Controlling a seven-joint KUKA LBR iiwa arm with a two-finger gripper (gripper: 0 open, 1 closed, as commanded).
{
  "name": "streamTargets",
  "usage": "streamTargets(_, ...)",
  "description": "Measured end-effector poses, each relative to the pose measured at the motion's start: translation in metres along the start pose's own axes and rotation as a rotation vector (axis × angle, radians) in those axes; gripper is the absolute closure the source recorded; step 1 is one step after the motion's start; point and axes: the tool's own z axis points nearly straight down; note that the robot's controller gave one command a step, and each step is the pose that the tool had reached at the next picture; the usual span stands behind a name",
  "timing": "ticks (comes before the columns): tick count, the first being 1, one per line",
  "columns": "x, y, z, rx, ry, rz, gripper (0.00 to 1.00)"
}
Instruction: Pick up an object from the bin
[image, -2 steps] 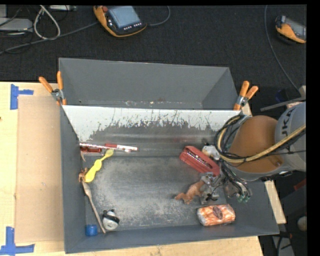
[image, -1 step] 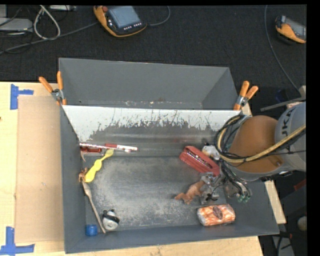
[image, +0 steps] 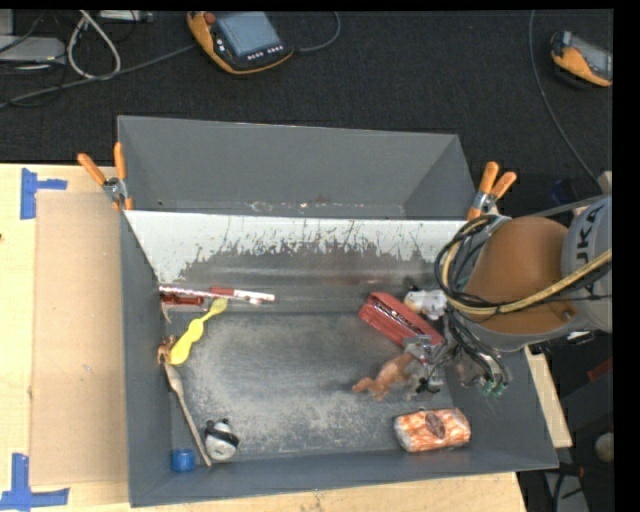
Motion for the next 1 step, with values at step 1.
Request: streamTargets(1,0.0000,-0.0001,0.0000,0.000,0.000,0.001,1.00)
